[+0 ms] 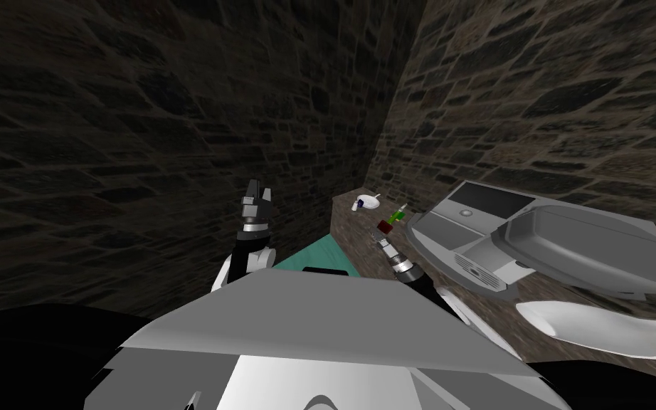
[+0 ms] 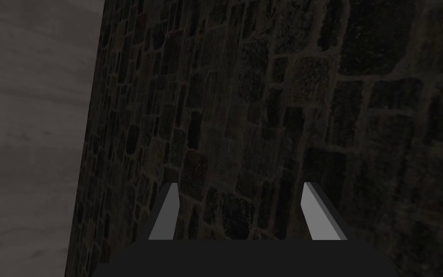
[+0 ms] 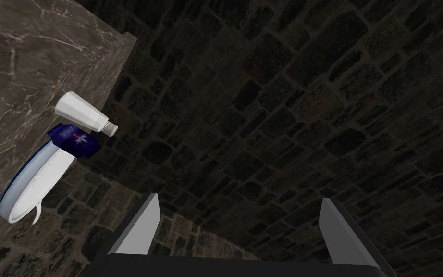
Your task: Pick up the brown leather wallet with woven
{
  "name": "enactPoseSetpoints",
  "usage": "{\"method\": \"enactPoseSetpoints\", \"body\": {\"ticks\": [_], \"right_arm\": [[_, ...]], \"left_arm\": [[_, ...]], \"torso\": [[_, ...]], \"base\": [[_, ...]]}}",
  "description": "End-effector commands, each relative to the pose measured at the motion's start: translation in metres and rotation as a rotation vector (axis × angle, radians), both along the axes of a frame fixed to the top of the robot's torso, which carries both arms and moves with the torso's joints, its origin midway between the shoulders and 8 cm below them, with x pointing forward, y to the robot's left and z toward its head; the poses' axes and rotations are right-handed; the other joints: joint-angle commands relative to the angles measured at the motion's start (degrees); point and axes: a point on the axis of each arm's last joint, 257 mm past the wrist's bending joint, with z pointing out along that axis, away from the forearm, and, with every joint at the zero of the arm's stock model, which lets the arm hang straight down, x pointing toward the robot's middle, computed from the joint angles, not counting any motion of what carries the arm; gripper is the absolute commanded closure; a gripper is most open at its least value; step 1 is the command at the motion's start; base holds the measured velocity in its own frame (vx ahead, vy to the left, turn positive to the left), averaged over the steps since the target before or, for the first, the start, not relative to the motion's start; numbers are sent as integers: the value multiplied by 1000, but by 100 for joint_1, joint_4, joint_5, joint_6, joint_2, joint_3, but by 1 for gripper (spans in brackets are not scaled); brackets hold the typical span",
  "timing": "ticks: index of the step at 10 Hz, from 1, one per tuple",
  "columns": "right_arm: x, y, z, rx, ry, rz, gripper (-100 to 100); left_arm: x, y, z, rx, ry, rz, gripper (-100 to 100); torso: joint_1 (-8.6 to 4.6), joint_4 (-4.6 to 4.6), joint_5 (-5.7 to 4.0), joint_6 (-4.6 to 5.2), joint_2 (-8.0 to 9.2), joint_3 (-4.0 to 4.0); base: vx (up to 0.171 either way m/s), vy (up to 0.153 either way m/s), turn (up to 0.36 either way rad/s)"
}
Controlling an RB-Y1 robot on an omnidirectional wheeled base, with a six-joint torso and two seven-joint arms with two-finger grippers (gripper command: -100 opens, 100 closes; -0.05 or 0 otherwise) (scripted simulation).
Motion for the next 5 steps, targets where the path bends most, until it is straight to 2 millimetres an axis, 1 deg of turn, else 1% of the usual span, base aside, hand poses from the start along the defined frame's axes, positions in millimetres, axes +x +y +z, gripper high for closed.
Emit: {"method": "enactPoseSetpoints", "body": {"ticks": [1,2,3,4,5], "right_arm": [[-1,1,-4,-22,13,15,-100],[-8,0,-22,-58,65,30,-100],[-9,1,-24,-81,71,48,-100],[-17,-1,-40,-109,119,57,-100],[-19,-1,-43,-135,127,78,-100]], "left_arm": [[0,0,0,0,0,0,0],[0,0,0,0,0,0,0],[0,0,0,0,0,0,0],[0,0,0,0,0,0,0],[0,0,0,0,0,0,0]], "torso": [[0,0,0,0,0,0],[0,0,0,0,-2,-1],[0,-1,0,0,-1,-1],[0,0,0,0,-2,-1],[-1,-1,0,1,-2,-1]], "base": [[0,0,0],[-4,1,26],[-4,0,13],[-3,0,25],[0,0,0]]}}
